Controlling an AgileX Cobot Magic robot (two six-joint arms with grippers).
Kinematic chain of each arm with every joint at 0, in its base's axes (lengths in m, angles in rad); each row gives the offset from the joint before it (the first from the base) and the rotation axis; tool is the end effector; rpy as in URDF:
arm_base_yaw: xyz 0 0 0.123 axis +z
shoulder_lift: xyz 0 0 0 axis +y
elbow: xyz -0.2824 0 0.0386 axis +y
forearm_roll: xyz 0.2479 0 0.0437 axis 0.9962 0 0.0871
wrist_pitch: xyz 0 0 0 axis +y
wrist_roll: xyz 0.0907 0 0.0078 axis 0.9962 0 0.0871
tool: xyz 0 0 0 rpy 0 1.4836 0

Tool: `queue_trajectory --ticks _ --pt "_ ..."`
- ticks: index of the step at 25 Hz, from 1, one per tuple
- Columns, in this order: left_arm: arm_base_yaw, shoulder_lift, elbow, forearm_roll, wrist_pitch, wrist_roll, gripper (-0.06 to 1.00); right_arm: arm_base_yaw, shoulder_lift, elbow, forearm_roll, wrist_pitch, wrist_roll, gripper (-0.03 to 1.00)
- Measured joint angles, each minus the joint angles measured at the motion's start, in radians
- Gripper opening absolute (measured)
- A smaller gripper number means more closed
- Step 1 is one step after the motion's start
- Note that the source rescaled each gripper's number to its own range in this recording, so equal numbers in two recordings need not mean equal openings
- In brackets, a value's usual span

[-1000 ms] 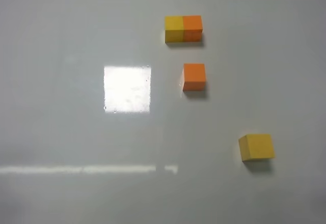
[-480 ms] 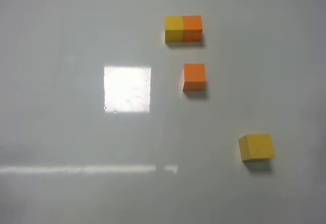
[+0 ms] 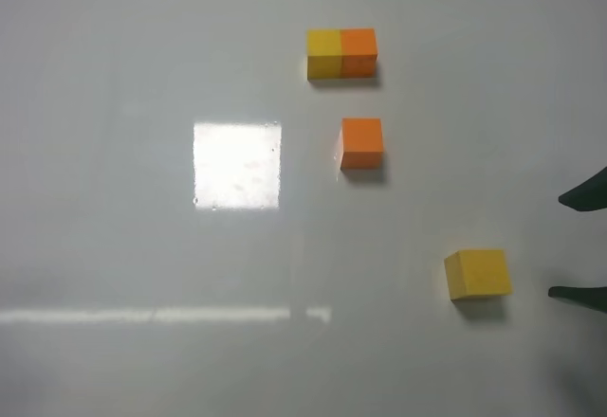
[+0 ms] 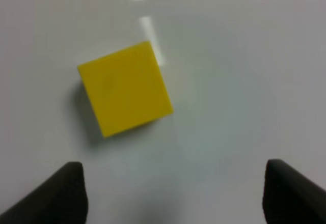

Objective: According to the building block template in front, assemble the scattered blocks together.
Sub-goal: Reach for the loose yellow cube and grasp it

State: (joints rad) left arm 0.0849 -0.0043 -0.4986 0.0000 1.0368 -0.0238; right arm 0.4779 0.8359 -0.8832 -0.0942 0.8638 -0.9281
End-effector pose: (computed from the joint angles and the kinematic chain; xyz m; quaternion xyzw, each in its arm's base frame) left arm -0.0044 -0.0004 0.2787 -0.0460 0.8449 0.0163 0.5327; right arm 0.1385 0.0644 0.3533 -0.5996 0.6870 -0.1351 0.3876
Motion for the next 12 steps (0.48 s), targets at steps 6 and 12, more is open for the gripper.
queue_trajectory --ticks 6,12 --pt "0.000 0.000 0.001 0.000 0.000 0.000 0.11 0.181 0.129 -0.017 -0.120 0.010 0.003 0.99" --pt "0.000 0.000 0.001 0.000 0.000 0.000 0.11 0.217 0.163 -0.017 -0.205 -0.009 0.032 1.00"
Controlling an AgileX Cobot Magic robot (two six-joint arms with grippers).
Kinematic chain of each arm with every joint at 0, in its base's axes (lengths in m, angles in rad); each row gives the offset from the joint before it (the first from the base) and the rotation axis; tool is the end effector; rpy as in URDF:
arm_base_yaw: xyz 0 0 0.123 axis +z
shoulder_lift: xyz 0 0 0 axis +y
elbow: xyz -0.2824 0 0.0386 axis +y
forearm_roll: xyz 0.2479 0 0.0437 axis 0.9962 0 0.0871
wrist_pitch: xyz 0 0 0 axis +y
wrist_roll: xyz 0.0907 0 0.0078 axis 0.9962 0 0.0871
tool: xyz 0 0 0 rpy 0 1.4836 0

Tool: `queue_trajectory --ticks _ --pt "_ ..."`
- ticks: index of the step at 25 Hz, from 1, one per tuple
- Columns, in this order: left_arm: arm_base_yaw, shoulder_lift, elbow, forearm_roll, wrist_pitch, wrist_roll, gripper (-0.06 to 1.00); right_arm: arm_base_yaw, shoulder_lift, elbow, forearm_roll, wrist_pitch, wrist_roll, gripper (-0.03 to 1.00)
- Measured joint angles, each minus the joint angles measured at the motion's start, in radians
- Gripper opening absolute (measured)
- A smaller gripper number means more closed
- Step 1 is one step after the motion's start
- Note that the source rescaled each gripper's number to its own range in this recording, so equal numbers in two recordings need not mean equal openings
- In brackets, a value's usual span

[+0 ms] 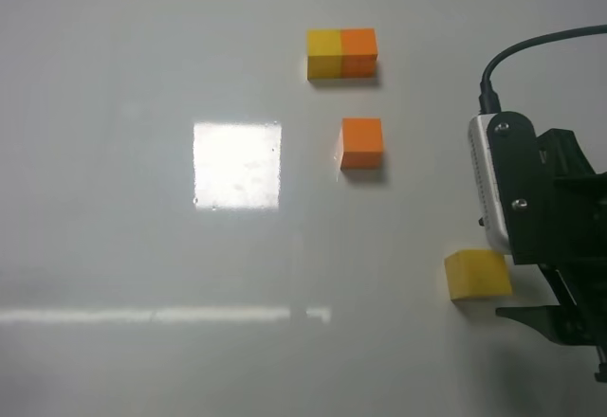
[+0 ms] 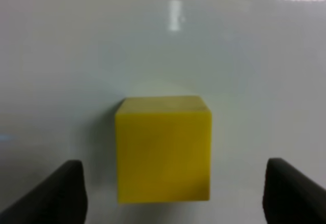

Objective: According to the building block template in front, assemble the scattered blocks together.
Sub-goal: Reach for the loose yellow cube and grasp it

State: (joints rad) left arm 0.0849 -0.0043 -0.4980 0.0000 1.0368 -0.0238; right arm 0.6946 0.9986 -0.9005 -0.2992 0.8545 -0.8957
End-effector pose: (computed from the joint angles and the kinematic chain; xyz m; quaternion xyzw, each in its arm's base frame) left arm -0.0043 -0.0004 0.2785 -0.0460 0.8451 0.0163 0.5324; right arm 0.1586 0.1057 0.3342 -0.6996 0.6119 -0.1729 0.3259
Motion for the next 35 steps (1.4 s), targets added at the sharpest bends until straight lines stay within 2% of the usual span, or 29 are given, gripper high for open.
queue_trajectory --ticks 9,23,25,28,29,31,34,35 --pt "0.000 0.000 0.000 0.000 0.000 -0.001 0.11 0.000 0.081 0.000 -0.004 -0.053 0.078 1.00" --pt "0.000 0.000 0.000 0.000 0.000 -0.002 0.11 0.000 0.146 0.000 -0.012 -0.067 0.135 1.00" --pt "0.000 0.000 0.000 0.000 0.000 -0.002 0.11 0.000 0.153 0.000 -0.015 -0.069 0.143 0.98" --pt "0.000 0.000 0.000 0.000 0.000 -0.003 0.11 0.000 0.155 0.000 -0.017 -0.071 0.150 0.85" --pt "0.000 0.000 0.000 0.000 0.000 -0.003 0.11 0.000 0.155 0.000 -0.017 -0.071 0.151 0.77" --pt "0.000 0.000 0.000 0.000 0.000 -0.004 0.11 0.000 0.155 0.000 -0.018 -0.071 0.152 0.53" --pt "0.000 0.000 0.000 0.000 0.000 -0.004 0.11 0.000 0.155 0.000 -0.017 -0.069 0.152 0.00" --pt "0.000 0.000 0.000 0.000 0.000 -0.004 0.11 0.000 0.155 0.000 -0.016 -0.069 0.153 0.00"
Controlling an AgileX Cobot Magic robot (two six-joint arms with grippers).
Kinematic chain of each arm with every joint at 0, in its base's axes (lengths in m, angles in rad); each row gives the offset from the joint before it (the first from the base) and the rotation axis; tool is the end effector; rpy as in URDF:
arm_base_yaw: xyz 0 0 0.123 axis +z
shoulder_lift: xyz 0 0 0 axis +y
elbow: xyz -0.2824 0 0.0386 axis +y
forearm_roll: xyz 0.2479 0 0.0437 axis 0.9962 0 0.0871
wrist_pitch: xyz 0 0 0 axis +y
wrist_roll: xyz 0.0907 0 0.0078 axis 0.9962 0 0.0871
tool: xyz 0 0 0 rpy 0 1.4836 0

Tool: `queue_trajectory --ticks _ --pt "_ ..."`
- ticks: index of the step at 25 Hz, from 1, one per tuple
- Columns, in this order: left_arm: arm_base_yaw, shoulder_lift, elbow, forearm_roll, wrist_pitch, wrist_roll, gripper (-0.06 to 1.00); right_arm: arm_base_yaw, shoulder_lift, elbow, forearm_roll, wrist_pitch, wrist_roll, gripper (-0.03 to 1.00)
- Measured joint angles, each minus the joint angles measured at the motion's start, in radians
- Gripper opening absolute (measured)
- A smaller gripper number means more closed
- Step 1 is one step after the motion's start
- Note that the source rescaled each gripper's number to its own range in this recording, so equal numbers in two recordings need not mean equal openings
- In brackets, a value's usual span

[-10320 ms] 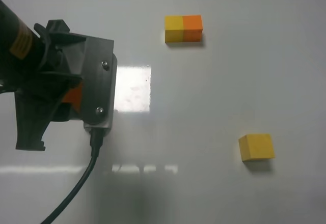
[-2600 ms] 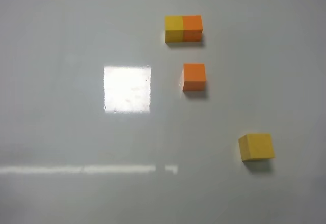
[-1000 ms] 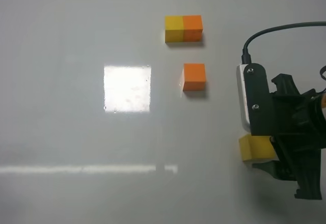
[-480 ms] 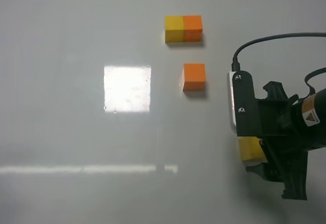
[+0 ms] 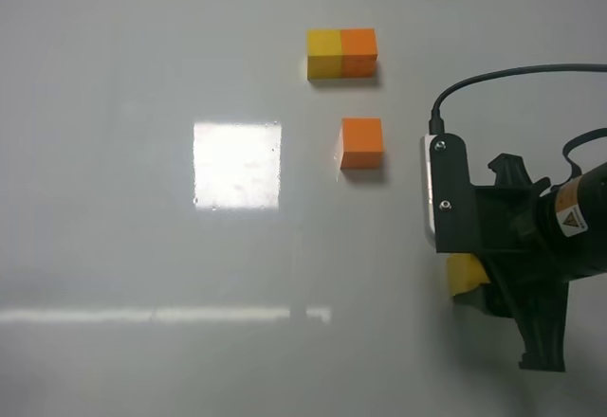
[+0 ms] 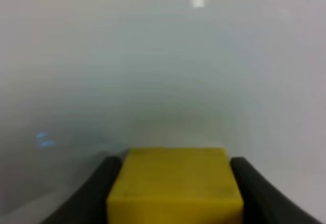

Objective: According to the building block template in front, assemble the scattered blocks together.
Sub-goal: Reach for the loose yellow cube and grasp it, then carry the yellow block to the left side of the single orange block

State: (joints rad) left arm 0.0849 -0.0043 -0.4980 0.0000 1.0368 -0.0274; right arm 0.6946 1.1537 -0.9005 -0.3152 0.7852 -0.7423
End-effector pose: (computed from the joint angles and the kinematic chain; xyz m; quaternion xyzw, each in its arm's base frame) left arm -0.0043 -0.0004 0.2785 -0.0475 0.8450 0.0153 0.5324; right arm 0.1857 0.1287 0.3060 -0.6732 0.6608 -0.1467 0.2977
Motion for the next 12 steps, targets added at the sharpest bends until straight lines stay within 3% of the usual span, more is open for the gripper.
queue_trajectory --ticks 7,12 --pt "0.000 0.000 0.000 0.000 0.000 0.000 0.11 0.000 0.001 -0.011 0.028 0.032 0.004 0.00" --pt "0.000 0.000 0.000 0.000 0.000 0.000 0.11 0.018 0.001 -0.132 0.024 0.182 0.006 0.00"
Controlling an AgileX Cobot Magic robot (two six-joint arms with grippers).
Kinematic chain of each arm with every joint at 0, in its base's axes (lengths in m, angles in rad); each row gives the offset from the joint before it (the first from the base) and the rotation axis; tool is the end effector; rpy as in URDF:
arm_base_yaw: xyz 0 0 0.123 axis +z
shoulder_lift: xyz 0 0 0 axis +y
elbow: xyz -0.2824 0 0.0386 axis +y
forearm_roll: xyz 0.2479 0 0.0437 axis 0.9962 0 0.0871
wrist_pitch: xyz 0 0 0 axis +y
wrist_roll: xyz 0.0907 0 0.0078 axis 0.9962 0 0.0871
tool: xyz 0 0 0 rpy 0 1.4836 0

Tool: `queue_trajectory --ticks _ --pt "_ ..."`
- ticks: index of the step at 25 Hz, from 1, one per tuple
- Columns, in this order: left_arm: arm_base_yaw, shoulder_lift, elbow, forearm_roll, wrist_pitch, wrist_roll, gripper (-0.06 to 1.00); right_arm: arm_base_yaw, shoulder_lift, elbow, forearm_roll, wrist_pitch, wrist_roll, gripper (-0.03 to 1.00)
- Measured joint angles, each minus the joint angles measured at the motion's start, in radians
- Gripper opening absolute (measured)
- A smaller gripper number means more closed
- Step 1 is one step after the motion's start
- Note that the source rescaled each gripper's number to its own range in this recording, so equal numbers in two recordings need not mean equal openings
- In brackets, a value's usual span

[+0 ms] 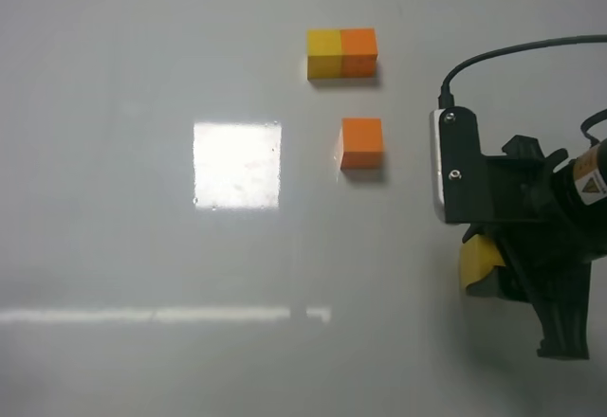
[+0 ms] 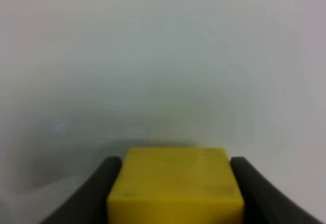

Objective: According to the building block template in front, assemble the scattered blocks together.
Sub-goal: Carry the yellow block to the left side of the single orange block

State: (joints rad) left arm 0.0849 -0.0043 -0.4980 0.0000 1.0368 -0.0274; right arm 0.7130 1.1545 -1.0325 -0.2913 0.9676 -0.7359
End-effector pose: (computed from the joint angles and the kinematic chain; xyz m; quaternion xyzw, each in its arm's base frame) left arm -0.0043 -0.0004 0.2785 -0.0475 0.8450 0.0153 0.5324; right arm 0.1816 0.1286 0.3365 -0.6635 0.6810 -0.1410 0.2758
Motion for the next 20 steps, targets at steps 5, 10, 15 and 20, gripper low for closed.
queue_trajectory --ticks 5,10,15,20 --pt "0.000 0.000 0.000 0.000 0.000 0.000 0.11 0.145 0.008 -0.220 -0.140 0.131 0.069 0.00" --pt "0.000 0.000 0.000 0.000 0.000 0.000 0.11 0.283 0.114 -0.462 -0.195 0.239 0.105 0.00" --pt "0.000 0.000 0.000 0.000 0.000 0.000 0.11 0.308 0.290 -0.678 -0.193 0.250 0.063 0.00" --pt "0.000 0.000 0.001 0.000 0.000 0.000 0.11 0.308 0.408 -0.790 -0.146 0.231 -0.006 0.00"
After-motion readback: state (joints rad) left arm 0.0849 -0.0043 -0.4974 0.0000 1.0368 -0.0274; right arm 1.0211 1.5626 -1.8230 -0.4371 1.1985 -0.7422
